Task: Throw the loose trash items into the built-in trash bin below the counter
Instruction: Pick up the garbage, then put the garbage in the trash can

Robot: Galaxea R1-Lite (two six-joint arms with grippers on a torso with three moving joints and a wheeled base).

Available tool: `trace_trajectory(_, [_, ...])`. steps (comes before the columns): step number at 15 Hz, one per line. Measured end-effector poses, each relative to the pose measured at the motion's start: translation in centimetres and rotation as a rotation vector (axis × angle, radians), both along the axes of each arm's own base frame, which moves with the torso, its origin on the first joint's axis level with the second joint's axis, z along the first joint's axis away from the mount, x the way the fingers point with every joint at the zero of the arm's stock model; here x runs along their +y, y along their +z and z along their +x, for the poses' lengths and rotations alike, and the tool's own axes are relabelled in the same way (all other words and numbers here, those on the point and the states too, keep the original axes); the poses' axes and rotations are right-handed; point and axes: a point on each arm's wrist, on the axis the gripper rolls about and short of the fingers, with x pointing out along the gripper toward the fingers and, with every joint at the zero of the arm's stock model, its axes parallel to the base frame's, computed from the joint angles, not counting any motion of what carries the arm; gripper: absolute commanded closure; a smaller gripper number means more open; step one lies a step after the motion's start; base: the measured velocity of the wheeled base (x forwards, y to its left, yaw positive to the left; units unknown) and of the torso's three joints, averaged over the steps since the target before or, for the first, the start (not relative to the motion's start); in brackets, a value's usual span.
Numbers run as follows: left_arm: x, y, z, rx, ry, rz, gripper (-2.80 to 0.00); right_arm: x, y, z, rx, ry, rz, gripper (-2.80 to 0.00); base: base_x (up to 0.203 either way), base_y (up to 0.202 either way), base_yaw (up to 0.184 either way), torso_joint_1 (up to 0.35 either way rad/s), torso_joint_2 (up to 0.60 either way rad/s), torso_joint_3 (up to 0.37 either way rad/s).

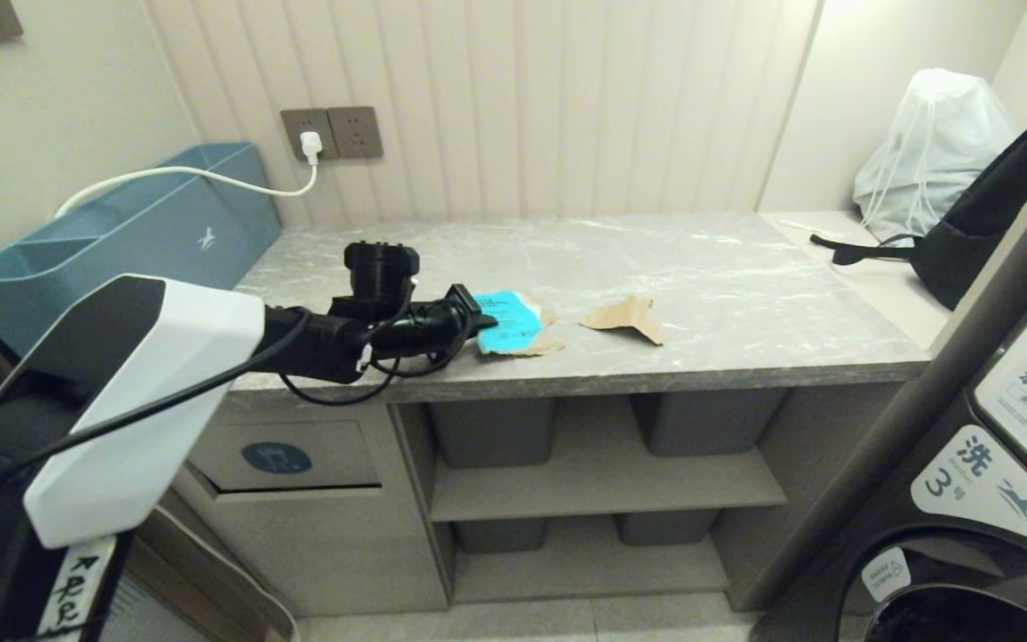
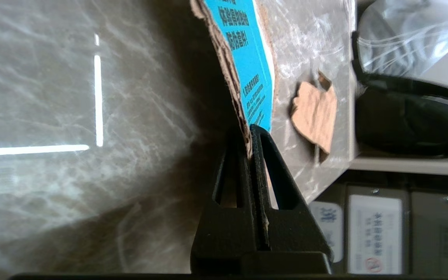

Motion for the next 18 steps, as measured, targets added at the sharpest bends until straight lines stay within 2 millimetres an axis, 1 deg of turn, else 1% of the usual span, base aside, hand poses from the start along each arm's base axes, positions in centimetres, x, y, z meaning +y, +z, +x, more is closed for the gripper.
trace_trajectory(3, [0.2, 0.5, -0.6, 0.004, 0.006, 0.000, 0.00, 0.0, 0.0, 0.0, 0.000, 0.000, 0.000, 0.00, 0.000, 0.000, 0.000, 0.000, 0.00, 0.000])
trace_trajectory(5, [0.9, 1.8, -1.9, 0.000, 0.027, 0.003, 0.00, 0.0, 0.0, 0.0, 0.000, 0.000, 0.000, 0.00, 0.000, 0.000, 0.000, 0.000, 0.00, 0.000])
trace_trajectory(6, [1.2, 2.8, -2.7, -0.010, 0.037, 0.002, 0.00, 0.0, 0.0, 0.0, 0.000, 0.000, 0.000, 0.00, 0.000, 0.000, 0.000, 0.000, 0.00, 0.000])
trace_trajectory(8, [2.2, 5.2, -5.0, -0.040, 0.054, 0.003, 0.00, 0.0, 0.0, 0.0, 0.000, 0.000, 0.000, 0.00, 0.000, 0.000, 0.000, 0.000, 0.00, 0.000])
trace_trajectory(9, [2.8, 6.3, -6.5, -0.061, 0.068, 0.018, 0.00, 0.0, 0.0, 0.0, 0.000, 0.000, 0.000, 0.00, 0.000, 0.000, 0.000, 0.000, 0.00, 0.000])
trace_trajectory(11, [4.2, 7.5, -9.7, -0.110, 0.116, 0.104, 0.00, 0.0, 0.0, 0.0, 0.000, 0.000, 0.000, 0.00, 0.000, 0.000, 0.000, 0.000, 0.00, 0.000])
trace_trajectory(12, [5.3, 7.7, -11.5, -0.144, 0.151, 0.177, 0.00, 0.0, 0.0, 0.0, 0.000, 0.000, 0.000, 0.00, 0.000, 0.000, 0.000, 0.000, 0.00, 0.000])
trace_trajectory(14, [8.2, 7.3, -15.2, -0.209, 0.239, 0.334, 0.00, 0.0, 0.0, 0.0, 0.000, 0.000, -0.001, 0.00, 0.000, 0.000, 0.000, 0.000, 0.00, 0.000])
trace_trajectory(16, [13.1, 7.1, -18.7, -0.276, 0.385, 0.472, 0.00, 0.0, 0.0, 0.0, 0.000, 0.007, -0.025, 0.00, 0.000, 0.000, 0.000, 0.000, 0.00, 0.000])
trace_trajectory(18, [18.3, 7.3, -21.6, -0.301, 0.579, 0.552, 0.00, 0.0, 0.0, 0.0, 0.000, 0.008, -0.027, 0.00, 0.000, 0.000, 0.000, 0.000, 0.00, 0.000])
